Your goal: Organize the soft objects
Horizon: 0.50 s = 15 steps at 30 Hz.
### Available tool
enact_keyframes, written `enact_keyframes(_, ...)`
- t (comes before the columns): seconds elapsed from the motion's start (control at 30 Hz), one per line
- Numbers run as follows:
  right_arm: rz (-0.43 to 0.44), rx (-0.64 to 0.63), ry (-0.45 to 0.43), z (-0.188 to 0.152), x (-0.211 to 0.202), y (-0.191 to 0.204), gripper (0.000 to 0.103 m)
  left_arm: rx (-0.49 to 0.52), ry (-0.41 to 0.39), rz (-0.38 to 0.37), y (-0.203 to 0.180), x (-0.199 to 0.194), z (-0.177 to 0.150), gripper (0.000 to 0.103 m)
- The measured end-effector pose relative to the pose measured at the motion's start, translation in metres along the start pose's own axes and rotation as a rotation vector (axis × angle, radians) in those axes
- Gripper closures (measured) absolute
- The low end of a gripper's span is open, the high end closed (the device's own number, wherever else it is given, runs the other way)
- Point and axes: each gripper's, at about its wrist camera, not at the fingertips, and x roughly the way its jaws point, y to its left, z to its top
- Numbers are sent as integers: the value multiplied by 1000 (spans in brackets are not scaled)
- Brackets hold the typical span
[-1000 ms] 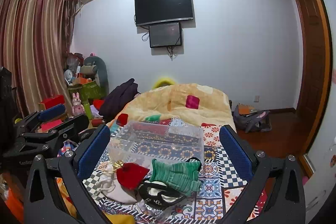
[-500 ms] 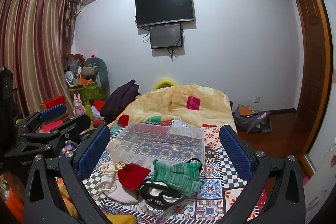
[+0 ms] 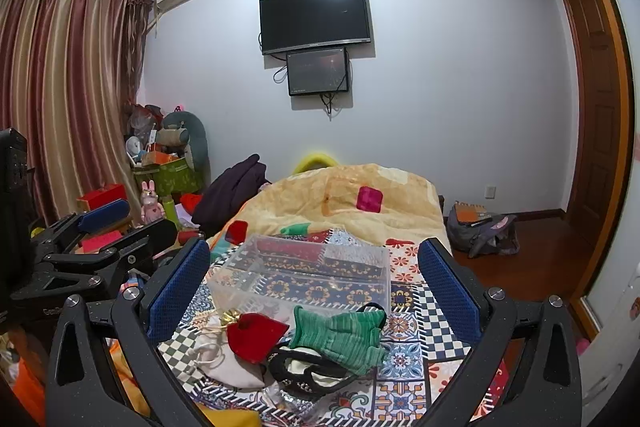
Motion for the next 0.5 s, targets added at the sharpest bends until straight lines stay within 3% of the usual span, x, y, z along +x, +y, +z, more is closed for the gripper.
enact_keyframes(0.5, 1, 2, -5, -2, 0, 0, 0, -2, -7, -3, -2, -1, -2, 0)
